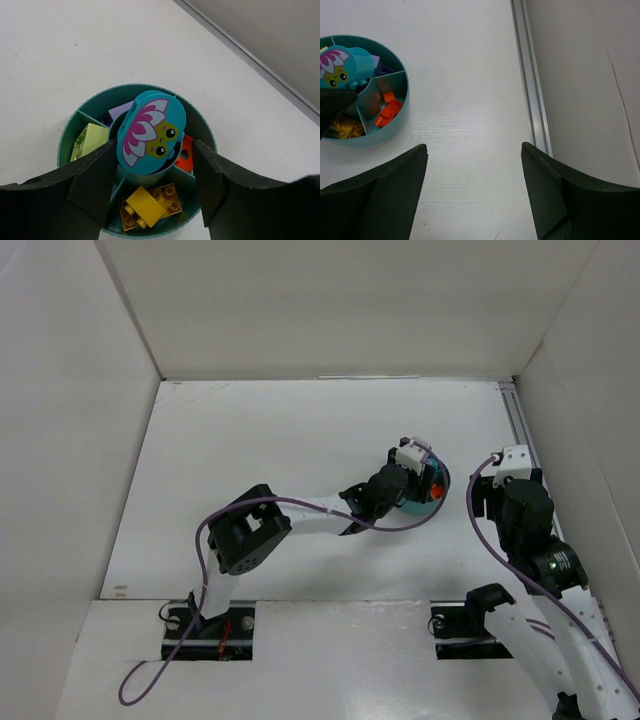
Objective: Sort the legos into containers by color
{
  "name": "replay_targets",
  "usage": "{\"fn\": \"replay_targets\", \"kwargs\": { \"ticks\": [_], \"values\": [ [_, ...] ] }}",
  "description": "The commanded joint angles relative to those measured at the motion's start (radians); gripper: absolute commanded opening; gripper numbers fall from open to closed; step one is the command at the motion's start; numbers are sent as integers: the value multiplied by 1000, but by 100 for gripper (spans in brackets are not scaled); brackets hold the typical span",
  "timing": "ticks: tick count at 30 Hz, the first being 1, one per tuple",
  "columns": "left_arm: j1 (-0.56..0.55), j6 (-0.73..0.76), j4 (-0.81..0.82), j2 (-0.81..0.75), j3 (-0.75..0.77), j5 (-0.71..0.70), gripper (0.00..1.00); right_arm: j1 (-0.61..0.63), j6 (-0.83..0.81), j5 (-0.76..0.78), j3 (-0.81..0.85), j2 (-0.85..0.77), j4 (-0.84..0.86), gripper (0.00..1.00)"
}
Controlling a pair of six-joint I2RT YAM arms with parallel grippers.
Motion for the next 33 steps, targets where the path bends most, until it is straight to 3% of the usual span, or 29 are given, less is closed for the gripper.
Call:
{"fn": "replay_targets", "kwargs": {
  "ticks": [1,12,15,19,25,28,33],
  "values": [
    [1,-14,23,-31,-16,-4,57,-4,12,17,33,0,10,80],
    [1,-60,54,-144,-99,16,57,-4,12,17,33,0,10,80],
    [1,-60,74,-187,-122,36,64,-4,12,17,33,0,10,80],
    [20,-60,74,-210,-142,46,64,-4,12,17,33,0,10,80],
    [20,-60,7,-155,-87,21,49,-4,12,17,33,0,10,80],
    [30,-72,-33,-134,-49,21,35,-4,12,17,33,0,10,80],
    [30,-63,-23,-133,-49,30,33,-4,12,17,33,0,10,80]
  ]
}}
